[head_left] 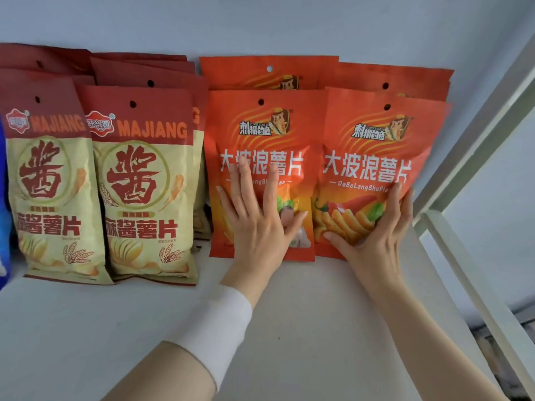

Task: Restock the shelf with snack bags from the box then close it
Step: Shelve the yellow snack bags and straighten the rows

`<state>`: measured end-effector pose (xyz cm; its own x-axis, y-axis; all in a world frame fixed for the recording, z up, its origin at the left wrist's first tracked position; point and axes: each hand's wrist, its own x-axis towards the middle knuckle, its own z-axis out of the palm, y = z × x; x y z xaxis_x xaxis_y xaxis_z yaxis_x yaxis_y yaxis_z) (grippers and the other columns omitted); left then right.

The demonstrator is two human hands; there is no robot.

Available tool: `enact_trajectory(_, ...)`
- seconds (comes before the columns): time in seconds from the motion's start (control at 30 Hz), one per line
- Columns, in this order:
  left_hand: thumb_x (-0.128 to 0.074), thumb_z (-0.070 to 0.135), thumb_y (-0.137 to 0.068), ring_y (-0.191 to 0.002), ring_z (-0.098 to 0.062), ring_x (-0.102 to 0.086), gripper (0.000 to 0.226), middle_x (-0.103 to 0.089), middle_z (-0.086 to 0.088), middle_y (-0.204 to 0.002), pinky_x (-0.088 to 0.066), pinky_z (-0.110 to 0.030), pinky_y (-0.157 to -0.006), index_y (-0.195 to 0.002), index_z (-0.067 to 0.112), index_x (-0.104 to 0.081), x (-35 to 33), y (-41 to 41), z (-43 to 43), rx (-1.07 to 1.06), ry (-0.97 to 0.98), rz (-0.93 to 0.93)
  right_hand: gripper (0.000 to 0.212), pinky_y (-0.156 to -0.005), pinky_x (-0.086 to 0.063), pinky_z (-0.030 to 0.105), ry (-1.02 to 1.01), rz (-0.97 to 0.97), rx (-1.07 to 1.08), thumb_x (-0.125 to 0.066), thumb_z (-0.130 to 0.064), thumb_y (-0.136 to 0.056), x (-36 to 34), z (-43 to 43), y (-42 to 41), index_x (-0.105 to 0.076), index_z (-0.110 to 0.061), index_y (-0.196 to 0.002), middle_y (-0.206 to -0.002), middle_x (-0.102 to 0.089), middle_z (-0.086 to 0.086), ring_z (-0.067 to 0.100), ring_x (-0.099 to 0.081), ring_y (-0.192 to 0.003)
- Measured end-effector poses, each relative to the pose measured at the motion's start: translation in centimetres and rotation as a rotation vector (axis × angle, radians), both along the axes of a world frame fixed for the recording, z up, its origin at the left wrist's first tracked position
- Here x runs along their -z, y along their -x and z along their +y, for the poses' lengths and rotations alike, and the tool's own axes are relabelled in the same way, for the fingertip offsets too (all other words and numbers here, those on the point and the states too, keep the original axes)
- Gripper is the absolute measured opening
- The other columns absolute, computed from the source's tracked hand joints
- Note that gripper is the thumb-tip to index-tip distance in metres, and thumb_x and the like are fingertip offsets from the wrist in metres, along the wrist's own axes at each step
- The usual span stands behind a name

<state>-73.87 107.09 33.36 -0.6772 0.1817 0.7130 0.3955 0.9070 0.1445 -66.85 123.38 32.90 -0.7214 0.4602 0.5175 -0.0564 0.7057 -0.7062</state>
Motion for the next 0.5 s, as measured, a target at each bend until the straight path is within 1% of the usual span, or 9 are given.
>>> enact_trajectory(0.07,-0.035,0.066,-0.089,-0.14,-0.043,-0.015,0.081,-0.02,-0.031,-0.149,-0.019,-0.061,-0.111,-0.147,0.012,-0.017,0.1,0.2,0.2,0.013,-0.012,0.004,0.128,-0.113,-0.007,0.036,0.0,0.005,-0.017,-0.085,-0.045,-0.053,0.1,0.1,0.5,0.0,-0.026,-0.146,-0.155,0.003,0.016,0.008,0.006,-0.14)
enact_trajectory(0.17,-0.025,0.056,-0.095,-0.142,-0.041,-0.014,0.065,-0.02,-0.03,-0.15,-0.016,-0.062,-0.112,-0.145,0.014,-0.02,0.0,0.1,-0.2,0.087,-0.073,0.006,0.126,-0.115,-0.011,0.037,-0.009,0.036,-0.042,-0.08,-0.051,-0.051,0.1,0.6,0.5,-0.001,-0.027,-0.145,-0.154,0.001,0.016,0.012,0.003,-0.142)
enact_trajectory(0.2,-0.025,0.053,-0.096,-0.142,-0.041,-0.015,0.061,-0.02,-0.03,-0.15,-0.016,-0.062,-0.112,-0.144,0.015,-0.022,-0.1,0.1,-0.4,0.108,-0.082,0.014,0.128,-0.115,-0.01,0.033,0.03,0.035,-0.051,-0.078,-0.053,-0.051,0.0,0.7,0.3,0.003,-0.025,-0.146,-0.154,0.003,0.015,0.013,0.004,-0.142)
enact_trajectory(0.27,-0.032,0.049,-0.096,-0.141,-0.041,-0.016,0.057,-0.021,-0.03,-0.149,-0.018,-0.063,-0.111,-0.143,0.016,-0.023,-0.1,0.3,-0.6,0.117,-0.056,0.045,0.131,-0.116,-0.01,0.024,0.194,0.012,-0.054,-0.077,-0.052,-0.054,-0.3,0.8,0.5,0.01,-0.02,-0.147,-0.155,0.004,0.008,0.011,0.004,-0.143)
enact_trajectory(0.3,-0.034,0.048,-0.096,-0.141,-0.041,-0.017,0.058,-0.022,-0.031,-0.149,-0.019,-0.064,-0.11,-0.143,0.016,-0.023,-0.2,0.4,-0.7,0.11,-0.033,0.059,0.131,-0.117,-0.012,0.027,0.261,0.008,-0.051,-0.076,-0.052,-0.056,-0.5,0.8,0.8,0.012,-0.021,-0.146,-0.155,0.002,0.003,0.01,0.001,-0.143)
enact_trajectory(0.33,-0.036,0.049,-0.096,-0.141,-0.042,-0.017,0.059,-0.022,-0.032,-0.148,-0.02,-0.064,-0.11,-0.143,0.016,-0.022,-0.2,0.6,-0.8,0.1,-0.013,0.069,0.131,-0.118,-0.015,0.034,0.286,0.017,-0.052,-0.077,-0.054,-0.057,-0.7,0.6,1.1,0.013,-0.021,-0.147,-0.153,-0.002,-0.003,0.008,-0.003,-0.143)
enact_trajectory(0.37,-0.037,0.05,-0.096,-0.141,-0.042,-0.018,0.06,-0.023,-0.032,-0.148,-0.021,-0.064,-0.109,-0.143,0.017,-0.021,-0.2,0.8,-0.9,0.092,0.0,0.079,0.131,-0.117,-0.016,0.038,0.27,0.026,-0.048,-0.078,-0.055,-0.058,-0.8,0.5,1.4,0.011,-0.019,-0.147,-0.149,-0.006,-0.006,0.005,-0.007,-0.14)
enact_trajectory(0.43,-0.039,0.049,-0.096,-0.14,-0.044,-0.02,0.061,-0.023,-0.033,-0.147,-0.024,-0.065,-0.107,-0.144,0.017,-0.02,-0.1,1.3,-1.1,0.079,0.022,0.109,0.129,-0.115,-0.016,0.035,0.192,0.029,-0.022,-0.078,-0.053,-0.058,-0.9,0.2,1.8,0.008,-0.015,-0.147,-0.147,-0.011,0.001,0.002,-0.01,-0.134)
enact_trajectory(0.5,-0.041,0.049,-0.096,-0.14,-0.044,-0.02,0.061,-0.022,-0.032,-0.147,-0.024,-0.065,-0.108,-0.144,0.018,-0.019,-0.1,1.6,-1.1,0.063,0.031,0.127,0.126,-0.115,-0.017,0.039,0.115,0.033,0.004,-0.074,-0.053,-0.059,-1.0,0.0,2.0,0.007,-0.014,-0.146,-0.15,-0.011,0.012,0.005,-0.009,-0.134)
